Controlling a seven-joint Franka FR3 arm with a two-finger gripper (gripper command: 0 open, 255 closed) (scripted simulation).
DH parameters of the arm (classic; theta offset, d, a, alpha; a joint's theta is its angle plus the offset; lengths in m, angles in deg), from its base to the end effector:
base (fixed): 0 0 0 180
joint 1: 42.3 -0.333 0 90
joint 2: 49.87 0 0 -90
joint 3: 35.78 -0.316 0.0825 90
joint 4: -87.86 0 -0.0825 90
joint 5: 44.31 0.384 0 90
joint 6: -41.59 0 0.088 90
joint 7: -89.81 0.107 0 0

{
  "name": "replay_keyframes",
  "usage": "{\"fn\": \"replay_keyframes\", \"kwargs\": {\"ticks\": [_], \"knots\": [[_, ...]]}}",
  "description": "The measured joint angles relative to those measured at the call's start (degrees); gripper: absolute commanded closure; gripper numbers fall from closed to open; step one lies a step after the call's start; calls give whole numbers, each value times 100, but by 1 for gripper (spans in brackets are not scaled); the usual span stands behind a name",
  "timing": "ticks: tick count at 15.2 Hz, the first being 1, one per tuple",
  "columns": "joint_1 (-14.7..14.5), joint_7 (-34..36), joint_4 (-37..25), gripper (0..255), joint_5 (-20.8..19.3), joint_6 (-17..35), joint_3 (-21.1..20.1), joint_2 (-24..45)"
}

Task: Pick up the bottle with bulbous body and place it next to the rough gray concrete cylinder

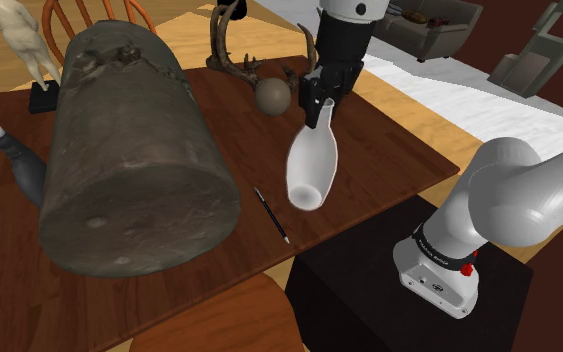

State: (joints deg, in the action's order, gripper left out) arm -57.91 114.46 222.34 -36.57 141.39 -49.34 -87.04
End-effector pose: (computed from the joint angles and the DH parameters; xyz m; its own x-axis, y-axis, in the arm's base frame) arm 0.3042 0.2011 0.5565 0.9994 0.0132 0.0320 0.0134 -0.9999 -0.0055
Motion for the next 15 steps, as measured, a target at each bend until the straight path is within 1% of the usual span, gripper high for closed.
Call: {"fn": "replay_keyframes", "kwargs": {"ticks": [8, 14, 15], "knots": [[-27, -10, 588, 255, 57, 586, -68, -1], [-29, -14, 628, 255, 61, 622, -69, -8], [-29, -14, 627, 0, 61, 622, -69, -8]]}}
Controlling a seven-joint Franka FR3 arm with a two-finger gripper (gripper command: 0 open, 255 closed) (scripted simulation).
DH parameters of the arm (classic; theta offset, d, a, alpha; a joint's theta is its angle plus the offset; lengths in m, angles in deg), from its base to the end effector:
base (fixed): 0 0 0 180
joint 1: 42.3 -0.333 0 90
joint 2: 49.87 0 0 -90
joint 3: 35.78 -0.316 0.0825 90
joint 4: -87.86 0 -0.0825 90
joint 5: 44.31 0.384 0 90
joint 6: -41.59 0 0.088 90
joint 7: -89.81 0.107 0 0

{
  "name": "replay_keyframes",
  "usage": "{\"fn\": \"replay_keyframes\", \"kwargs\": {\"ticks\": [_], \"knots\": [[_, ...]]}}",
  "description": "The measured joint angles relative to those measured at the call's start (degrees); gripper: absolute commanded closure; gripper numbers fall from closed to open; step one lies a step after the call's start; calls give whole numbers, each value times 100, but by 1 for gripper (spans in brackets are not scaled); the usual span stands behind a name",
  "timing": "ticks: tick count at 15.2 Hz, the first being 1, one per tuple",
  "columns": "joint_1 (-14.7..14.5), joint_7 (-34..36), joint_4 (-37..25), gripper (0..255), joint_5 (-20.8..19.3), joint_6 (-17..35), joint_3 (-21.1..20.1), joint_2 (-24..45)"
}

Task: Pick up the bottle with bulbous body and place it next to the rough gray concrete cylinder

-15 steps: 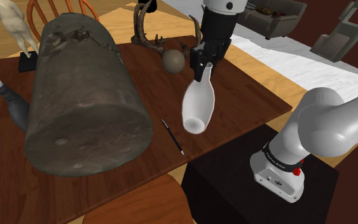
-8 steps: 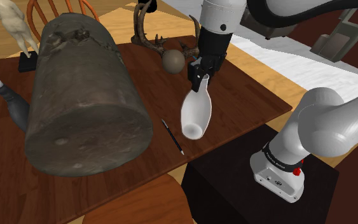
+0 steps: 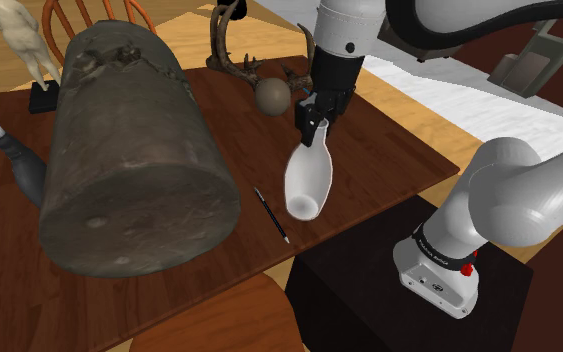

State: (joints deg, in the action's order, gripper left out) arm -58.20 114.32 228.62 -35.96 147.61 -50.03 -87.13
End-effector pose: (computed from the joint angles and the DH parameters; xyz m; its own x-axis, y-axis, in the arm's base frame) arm 0.3044 0.2009 0.5136 0.9994 0.0132 0.0324 0.0134 -0.9999 -0.0056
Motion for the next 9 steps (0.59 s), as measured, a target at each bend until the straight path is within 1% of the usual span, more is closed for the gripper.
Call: {"fn": "replay_keyframes", "kwargs": {"ticks": [6, 9], "knots": [[0, 0, -2, 0, 0, 0, 0, -1], [16, 7, -380, 0, -35, -385, 47, -16]]}}
